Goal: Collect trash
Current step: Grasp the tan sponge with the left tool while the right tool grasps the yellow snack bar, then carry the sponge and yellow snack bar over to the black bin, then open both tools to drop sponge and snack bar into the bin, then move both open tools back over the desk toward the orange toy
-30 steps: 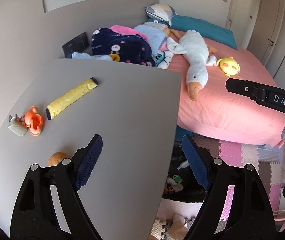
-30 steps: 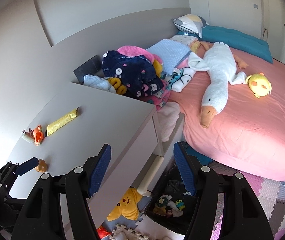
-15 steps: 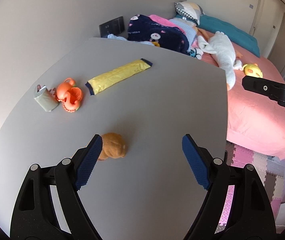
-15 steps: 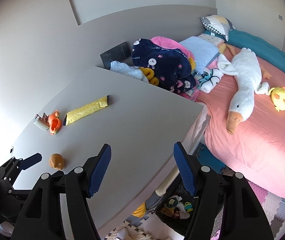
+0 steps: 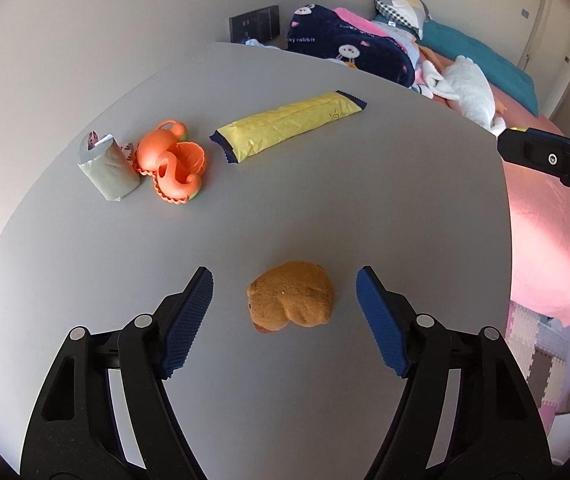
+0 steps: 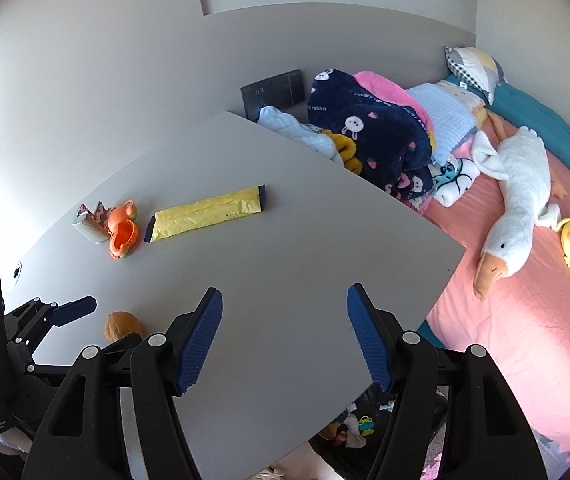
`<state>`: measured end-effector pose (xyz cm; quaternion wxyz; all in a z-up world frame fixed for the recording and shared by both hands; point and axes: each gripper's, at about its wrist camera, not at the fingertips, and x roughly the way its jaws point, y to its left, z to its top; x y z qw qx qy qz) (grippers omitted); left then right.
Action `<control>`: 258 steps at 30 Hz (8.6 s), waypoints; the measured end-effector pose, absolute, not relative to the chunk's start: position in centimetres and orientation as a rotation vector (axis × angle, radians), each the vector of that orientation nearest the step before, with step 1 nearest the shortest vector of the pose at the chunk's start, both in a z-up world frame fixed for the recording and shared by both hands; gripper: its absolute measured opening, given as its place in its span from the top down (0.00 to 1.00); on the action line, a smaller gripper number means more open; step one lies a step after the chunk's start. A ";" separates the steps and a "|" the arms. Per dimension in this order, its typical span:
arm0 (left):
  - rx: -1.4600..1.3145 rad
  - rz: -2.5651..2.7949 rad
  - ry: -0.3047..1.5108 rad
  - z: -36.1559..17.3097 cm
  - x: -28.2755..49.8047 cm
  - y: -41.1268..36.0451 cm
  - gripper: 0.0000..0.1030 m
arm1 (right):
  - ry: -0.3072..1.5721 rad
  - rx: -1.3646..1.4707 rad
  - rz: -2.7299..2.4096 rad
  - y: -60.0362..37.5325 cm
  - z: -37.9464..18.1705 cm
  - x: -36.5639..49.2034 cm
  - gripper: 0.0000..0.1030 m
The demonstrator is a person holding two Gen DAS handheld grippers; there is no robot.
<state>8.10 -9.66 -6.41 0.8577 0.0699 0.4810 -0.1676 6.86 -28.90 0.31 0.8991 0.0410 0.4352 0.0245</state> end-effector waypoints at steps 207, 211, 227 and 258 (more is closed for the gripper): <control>0.312 -0.586 0.917 -0.8 0.1 -23.4 0.05 | 0.830 0.290 -0.225 -42.9 2.9 -4.6 0.30; 0.292 -0.554 0.923 -0.9 0.6 -21.5 0.05 | 0.839 0.274 -0.194 -41.2 2.8 -3.6 0.30; 0.221 -0.421 0.940 -1.4 2.2 -14.2 0.05 | 0.861 0.209 -0.071 -34.3 2.3 0.4 0.30; 0.101 -0.192 0.938 -3.2 9.7 -0.8 0.27 | 0.941 0.164 0.094 -22.3 -0.7 10.1 0.30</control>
